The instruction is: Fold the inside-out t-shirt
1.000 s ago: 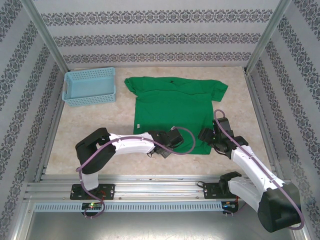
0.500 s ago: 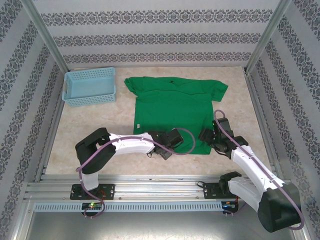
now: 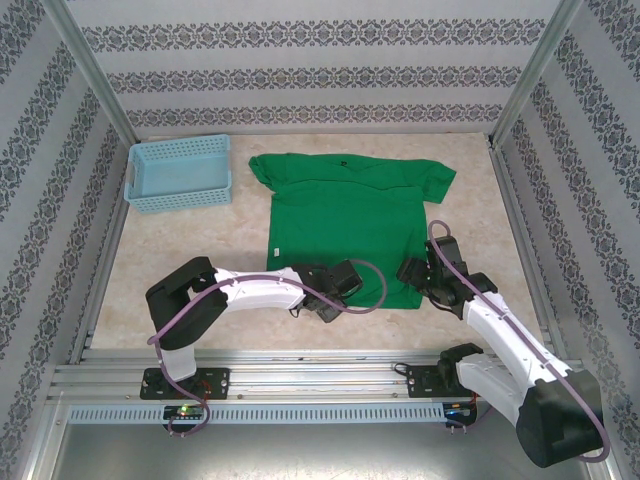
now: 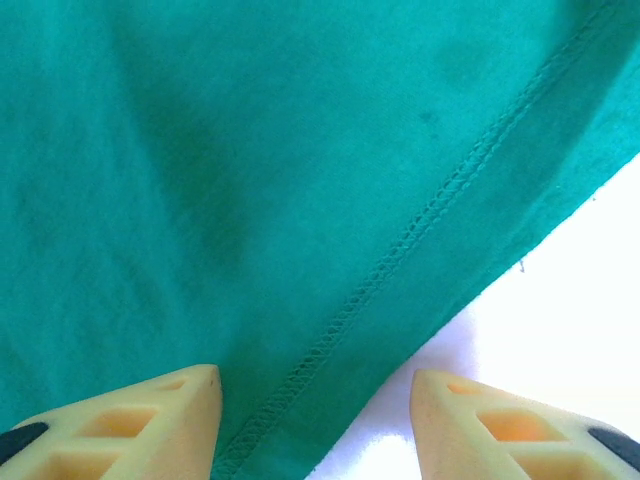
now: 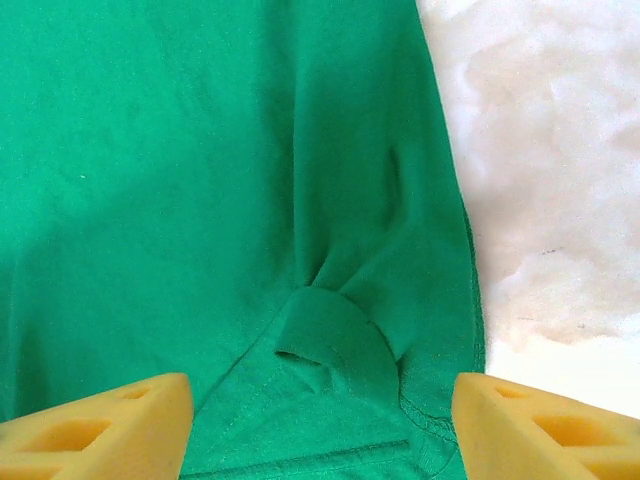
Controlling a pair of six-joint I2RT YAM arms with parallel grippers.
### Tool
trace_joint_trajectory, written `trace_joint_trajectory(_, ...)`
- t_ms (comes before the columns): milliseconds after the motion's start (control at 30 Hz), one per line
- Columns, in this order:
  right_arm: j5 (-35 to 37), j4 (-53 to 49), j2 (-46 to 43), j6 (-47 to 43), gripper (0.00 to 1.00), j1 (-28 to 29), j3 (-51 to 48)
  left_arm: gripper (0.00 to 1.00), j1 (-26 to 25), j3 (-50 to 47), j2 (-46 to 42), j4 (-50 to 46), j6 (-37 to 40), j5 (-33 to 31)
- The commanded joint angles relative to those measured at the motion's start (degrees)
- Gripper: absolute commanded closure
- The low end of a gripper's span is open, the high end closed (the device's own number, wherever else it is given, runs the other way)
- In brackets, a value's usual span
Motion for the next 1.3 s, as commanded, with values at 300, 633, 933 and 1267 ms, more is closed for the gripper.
trace_joint_trajectory(300, 1.57, -1.83, -1.42, 0.79, 0.3, 0.68, 0.37, 0.61, -0.34, 3.5, 3.14, -0.79, 1.47, -3.54)
trace_joint_trajectory(633, 1.76, -2.22, -1.68, 0.72, 0.3, 0.85, 0.24, 0.71, -0.59, 4.43, 2.7, -1.66, 2.3, -1.87)
trace_joint_trajectory(933, 1.82, -2.13, -1.67, 0.94, 0.3, 0.83, 0.24, 0.48, -3.82, 5.42, 1.42, 0.12, 2.89, 0.53)
trace_joint_trajectory(1267, 1.97, -2.69, -2.23, 0.76, 0.3, 0.91, 0.17, 0.52, -3.87, 9.77, 6.88, 0.94, 1.91, 0.35)
